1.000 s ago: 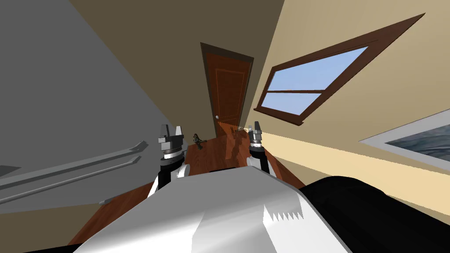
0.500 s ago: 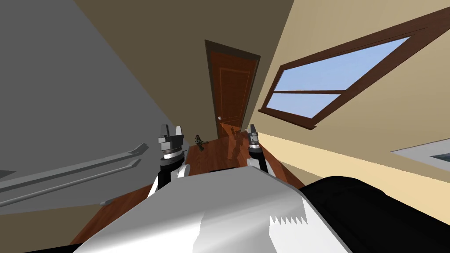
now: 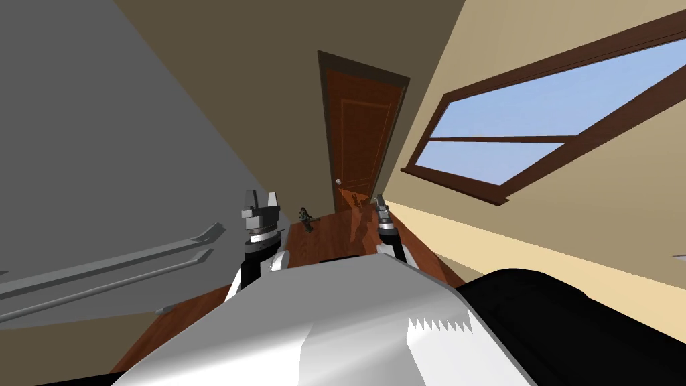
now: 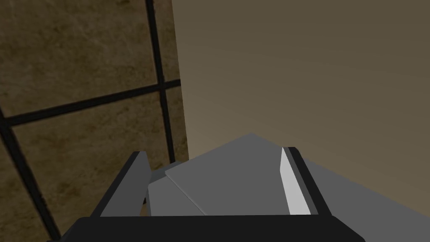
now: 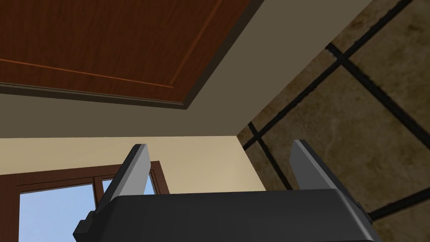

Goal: Pull the door open

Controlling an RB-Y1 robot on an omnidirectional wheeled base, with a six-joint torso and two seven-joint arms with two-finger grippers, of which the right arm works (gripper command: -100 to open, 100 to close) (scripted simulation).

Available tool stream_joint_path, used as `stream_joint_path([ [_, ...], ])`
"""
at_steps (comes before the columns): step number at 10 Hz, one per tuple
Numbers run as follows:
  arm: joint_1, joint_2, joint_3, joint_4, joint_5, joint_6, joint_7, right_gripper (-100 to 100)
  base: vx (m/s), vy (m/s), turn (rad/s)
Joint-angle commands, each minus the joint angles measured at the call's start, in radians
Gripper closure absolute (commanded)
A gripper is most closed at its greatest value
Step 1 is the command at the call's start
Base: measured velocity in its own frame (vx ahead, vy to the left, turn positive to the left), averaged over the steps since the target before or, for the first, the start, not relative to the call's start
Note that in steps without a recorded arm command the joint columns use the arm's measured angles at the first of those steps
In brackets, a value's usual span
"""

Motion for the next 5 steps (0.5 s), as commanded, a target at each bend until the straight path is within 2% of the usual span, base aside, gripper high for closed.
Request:
stream_joint_path([
  [1, -0.004, -0.004, 0.0, 0.024, 0.008, -0.007, 0.028, -100, 0.093, 0.049, 0.035],
  [5, -0.005, -0.021, -0.003, 0.102, 0.034, -0.036, 0.118, -100, 0.129, 0.043, 0.061],
])
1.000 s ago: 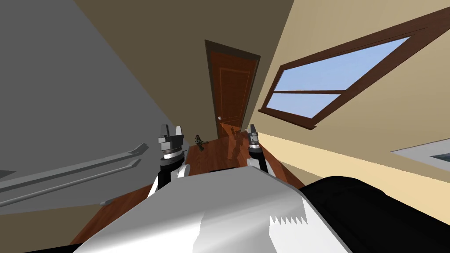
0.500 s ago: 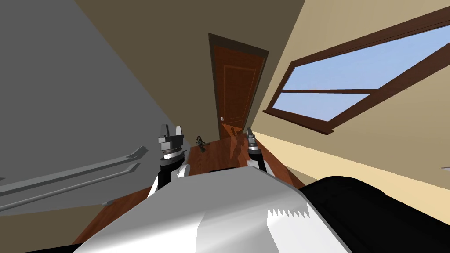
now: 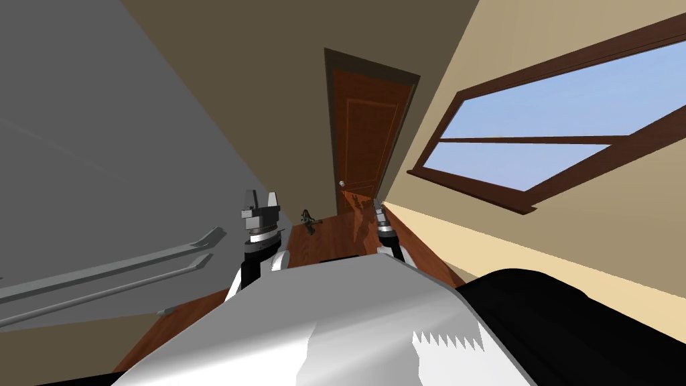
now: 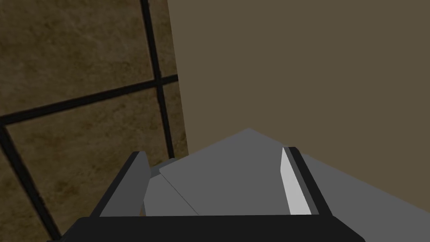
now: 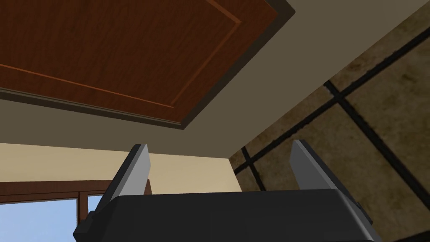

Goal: Pull the door open

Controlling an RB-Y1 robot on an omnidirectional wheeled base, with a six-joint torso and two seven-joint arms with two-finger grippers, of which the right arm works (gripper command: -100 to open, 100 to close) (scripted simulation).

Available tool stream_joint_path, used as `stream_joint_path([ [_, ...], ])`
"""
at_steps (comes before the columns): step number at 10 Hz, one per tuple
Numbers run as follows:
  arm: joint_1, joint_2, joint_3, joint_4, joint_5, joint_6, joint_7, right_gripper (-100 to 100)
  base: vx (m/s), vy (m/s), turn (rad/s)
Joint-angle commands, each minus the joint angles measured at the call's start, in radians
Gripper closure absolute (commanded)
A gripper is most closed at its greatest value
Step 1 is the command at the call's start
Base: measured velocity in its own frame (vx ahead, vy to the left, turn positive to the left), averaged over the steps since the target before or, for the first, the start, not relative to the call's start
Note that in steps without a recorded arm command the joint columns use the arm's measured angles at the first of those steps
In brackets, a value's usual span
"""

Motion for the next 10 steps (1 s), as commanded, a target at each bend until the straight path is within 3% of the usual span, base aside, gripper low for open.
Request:
stream_joint_path([
  [1, -0.007, -0.003, -0.001, 0.034, 0.01, -0.009, 0.038, -100, 0.15, 0.042, 0.051],
  [10, -0.009, -0.019, -0.007, 0.181, 0.06, -0.063, 0.207, -100, 0.116, 0.033, 0.047],
])
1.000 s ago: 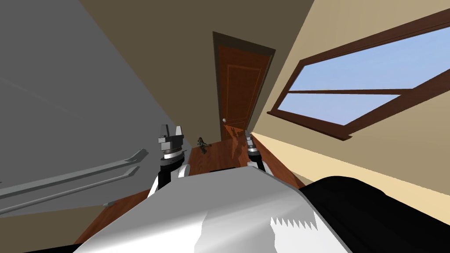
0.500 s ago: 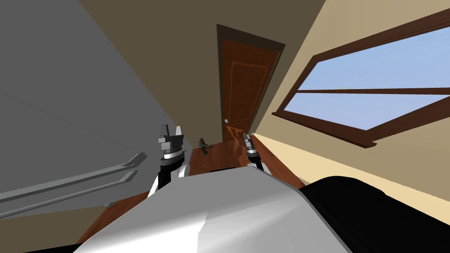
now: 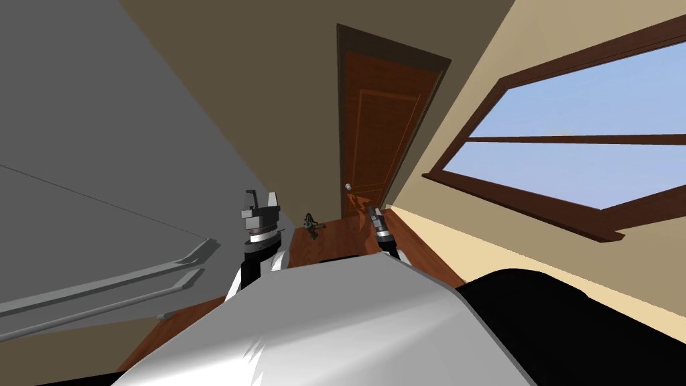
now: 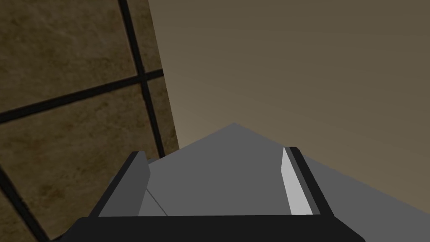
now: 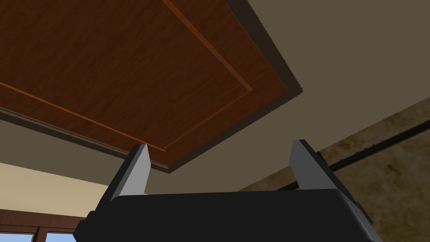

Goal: Pull the door open

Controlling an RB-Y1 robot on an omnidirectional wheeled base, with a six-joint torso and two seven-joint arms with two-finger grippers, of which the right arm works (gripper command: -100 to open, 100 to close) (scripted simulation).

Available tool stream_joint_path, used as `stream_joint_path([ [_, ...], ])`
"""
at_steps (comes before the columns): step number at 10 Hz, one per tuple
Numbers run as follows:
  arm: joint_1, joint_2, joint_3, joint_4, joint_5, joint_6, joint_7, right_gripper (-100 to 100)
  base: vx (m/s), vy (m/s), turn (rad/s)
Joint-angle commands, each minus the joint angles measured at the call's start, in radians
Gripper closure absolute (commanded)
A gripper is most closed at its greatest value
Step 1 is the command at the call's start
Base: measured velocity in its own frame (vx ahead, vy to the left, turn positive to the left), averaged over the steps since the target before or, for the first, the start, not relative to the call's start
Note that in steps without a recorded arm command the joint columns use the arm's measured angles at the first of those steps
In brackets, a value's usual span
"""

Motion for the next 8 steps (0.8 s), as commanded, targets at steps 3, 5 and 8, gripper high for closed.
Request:
stream_joint_path([
  [3, -0.005, -0.001, -0.003, 0.061, 0.019, -0.022, 0.067, -100, 0.097, 0.027, 0.04],
  [5, -0.005, -0.002, -0.004, 0.092, 0.029, -0.034, 0.102, -100, 0.102, 0.029, 0.042],
  [8, -0.006, -0.001, -0.006, 0.138, 0.045, -0.051, 0.156, -100, 0.11, 0.024, 0.04],
])
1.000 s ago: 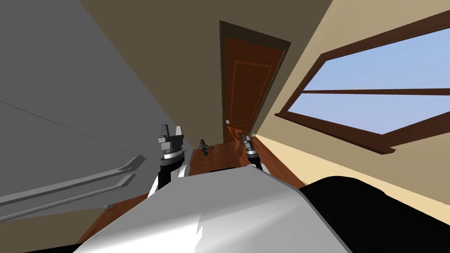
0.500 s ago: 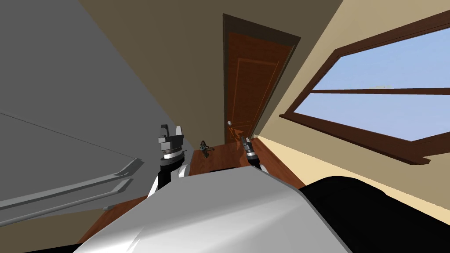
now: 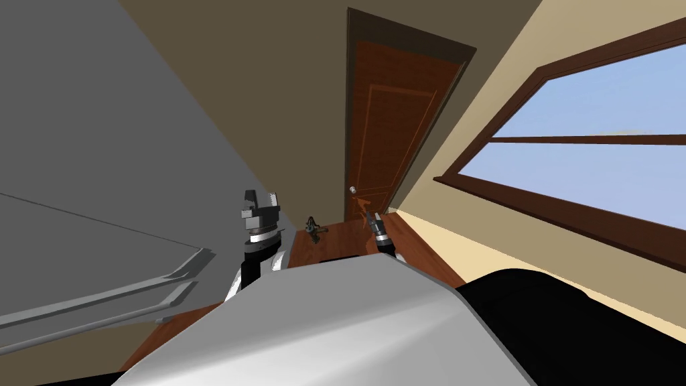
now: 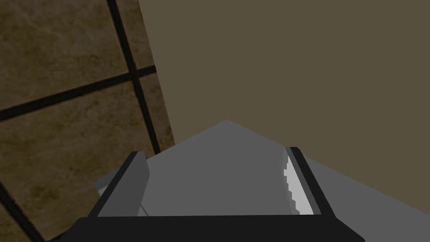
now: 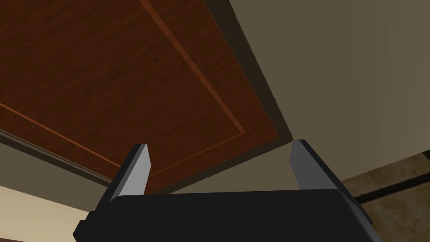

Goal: Pull the door open

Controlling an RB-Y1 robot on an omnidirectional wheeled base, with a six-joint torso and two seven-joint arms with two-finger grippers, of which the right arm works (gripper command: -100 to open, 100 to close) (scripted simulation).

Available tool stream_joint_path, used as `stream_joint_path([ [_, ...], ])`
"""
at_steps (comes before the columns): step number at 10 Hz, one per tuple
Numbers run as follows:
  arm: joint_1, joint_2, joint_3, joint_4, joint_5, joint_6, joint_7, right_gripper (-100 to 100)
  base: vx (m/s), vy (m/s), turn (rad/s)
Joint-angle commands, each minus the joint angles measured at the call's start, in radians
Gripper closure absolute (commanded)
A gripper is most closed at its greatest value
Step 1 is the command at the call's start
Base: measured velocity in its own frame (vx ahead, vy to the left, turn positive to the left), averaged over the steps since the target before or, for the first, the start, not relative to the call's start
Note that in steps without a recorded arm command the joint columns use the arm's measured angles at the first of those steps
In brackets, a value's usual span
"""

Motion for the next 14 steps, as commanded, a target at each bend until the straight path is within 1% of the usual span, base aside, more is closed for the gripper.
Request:
stream_joint_path([
  [1, 0.001, 0.001, 0.0, 0.022, 0.009, -0.009, 0.03, -100, 0.103, 0.011, 0.033],
  [5, 0.0, 0.005, -0.003, 0.084, 0.029, -0.031, 0.102, -100, 0.1, 0.015, 0.036],
  [14, -0.002, 0.024, -0.009, 0.216, 0.074, -0.08, 0.254, -100, 0.102, 0.003, 0.029],
])
